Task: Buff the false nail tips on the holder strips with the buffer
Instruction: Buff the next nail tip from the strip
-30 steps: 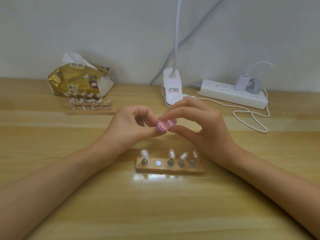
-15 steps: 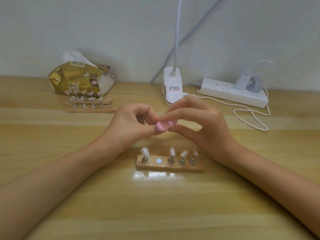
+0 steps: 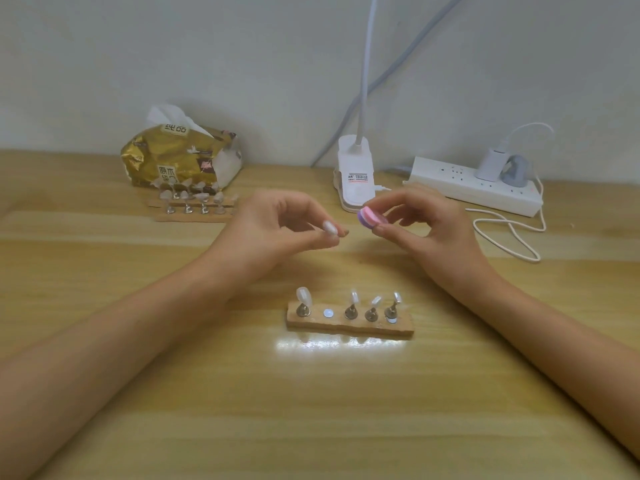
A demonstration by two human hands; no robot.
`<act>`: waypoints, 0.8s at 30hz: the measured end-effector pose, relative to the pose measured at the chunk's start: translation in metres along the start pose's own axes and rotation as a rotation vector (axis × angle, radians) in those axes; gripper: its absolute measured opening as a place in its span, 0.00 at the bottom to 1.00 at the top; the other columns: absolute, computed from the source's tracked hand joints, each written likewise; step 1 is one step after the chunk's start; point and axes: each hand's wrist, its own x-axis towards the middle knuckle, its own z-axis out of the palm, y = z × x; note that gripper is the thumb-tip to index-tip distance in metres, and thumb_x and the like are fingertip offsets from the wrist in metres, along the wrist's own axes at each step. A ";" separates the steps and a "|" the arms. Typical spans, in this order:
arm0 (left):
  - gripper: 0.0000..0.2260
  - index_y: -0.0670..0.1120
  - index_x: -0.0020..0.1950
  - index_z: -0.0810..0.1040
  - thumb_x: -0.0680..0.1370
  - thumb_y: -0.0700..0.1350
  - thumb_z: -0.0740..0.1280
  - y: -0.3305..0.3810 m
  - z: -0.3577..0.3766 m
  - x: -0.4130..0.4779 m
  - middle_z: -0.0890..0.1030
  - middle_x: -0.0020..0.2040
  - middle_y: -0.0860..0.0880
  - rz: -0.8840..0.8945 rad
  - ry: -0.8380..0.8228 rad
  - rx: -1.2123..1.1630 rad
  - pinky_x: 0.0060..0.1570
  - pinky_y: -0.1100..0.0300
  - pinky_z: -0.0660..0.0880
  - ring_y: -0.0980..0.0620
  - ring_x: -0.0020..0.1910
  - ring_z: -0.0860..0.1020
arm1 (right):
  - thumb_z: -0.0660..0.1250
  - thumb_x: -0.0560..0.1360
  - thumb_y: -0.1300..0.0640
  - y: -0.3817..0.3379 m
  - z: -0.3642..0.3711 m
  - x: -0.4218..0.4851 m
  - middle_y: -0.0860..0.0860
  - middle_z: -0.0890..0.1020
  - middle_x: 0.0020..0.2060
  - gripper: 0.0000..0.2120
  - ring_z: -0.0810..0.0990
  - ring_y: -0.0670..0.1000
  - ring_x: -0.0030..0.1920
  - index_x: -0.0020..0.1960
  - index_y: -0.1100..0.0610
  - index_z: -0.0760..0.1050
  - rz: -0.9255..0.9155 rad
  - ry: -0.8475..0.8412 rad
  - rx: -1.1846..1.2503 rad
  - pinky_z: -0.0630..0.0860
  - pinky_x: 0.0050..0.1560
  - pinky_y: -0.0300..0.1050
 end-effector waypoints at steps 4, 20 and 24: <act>0.02 0.48 0.41 0.85 0.72 0.41 0.75 0.024 -0.009 -0.011 0.87 0.44 0.55 0.097 -0.114 0.130 0.41 0.80 0.68 0.67 0.43 0.81 | 0.74 0.74 0.65 0.004 0.000 0.002 0.52 0.85 0.49 0.08 0.83 0.56 0.45 0.52 0.58 0.84 0.100 -0.072 0.065 0.78 0.49 0.57; 0.06 0.52 0.38 0.82 0.70 0.42 0.77 -0.002 0.010 -0.051 0.84 0.41 0.56 0.047 -0.100 0.263 0.49 0.60 0.77 0.55 0.45 0.81 | 0.75 0.73 0.64 0.006 0.002 0.001 0.52 0.85 0.49 0.09 0.83 0.50 0.44 0.53 0.56 0.84 0.062 -0.203 -0.028 0.79 0.47 0.52; 0.07 0.53 0.40 0.82 0.70 0.42 0.77 -0.001 0.013 -0.050 0.83 0.42 0.59 0.048 -0.094 0.320 0.48 0.60 0.75 0.55 0.46 0.80 | 0.75 0.73 0.64 0.006 0.001 0.002 0.51 0.86 0.49 0.09 0.83 0.50 0.44 0.53 0.56 0.84 0.067 -0.205 -0.019 0.79 0.47 0.51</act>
